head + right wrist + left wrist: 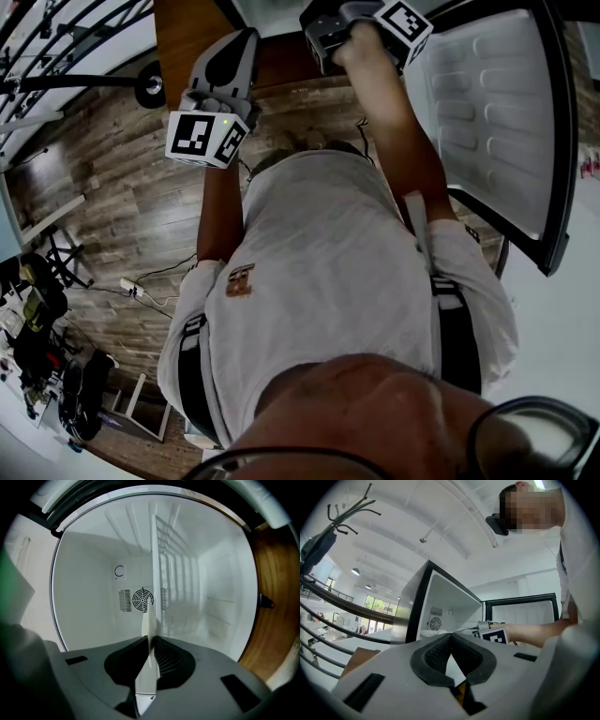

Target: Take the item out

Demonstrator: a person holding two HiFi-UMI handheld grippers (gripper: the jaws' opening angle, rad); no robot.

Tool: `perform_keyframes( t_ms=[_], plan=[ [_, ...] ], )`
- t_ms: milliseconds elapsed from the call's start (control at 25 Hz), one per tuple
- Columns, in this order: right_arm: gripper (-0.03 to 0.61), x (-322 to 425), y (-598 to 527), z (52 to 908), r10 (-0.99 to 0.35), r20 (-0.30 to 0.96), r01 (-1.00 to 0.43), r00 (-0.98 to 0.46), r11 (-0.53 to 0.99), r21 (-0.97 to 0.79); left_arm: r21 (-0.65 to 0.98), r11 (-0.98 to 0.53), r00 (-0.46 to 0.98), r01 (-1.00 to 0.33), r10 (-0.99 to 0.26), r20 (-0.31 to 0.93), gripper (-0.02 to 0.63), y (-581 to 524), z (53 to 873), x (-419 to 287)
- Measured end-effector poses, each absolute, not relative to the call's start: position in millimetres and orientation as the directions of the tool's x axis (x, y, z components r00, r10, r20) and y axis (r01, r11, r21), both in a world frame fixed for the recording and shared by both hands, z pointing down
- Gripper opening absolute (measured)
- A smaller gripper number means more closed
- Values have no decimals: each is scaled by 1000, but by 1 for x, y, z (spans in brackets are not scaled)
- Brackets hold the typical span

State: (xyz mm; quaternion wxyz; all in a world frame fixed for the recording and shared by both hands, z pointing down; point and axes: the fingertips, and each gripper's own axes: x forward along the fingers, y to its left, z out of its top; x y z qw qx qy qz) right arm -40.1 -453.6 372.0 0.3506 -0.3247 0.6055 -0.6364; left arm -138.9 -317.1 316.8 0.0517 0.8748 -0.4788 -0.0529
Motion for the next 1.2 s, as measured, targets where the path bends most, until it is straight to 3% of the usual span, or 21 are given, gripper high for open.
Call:
perform_keyframes(
  t_ms=[400, 1200],
  plan=[
    [44, -37, -448, 367, -854, -50, 107, -517, -7, -994, 139, -539, 539, -831, -841, -37, 18, -318, 317, -137],
    [43, -17, -398, 342, -836, -102, 80, -540, 69, -994, 143, -568, 570, -810, -821, -33, 18, -310, 324, -113]
  ],
)
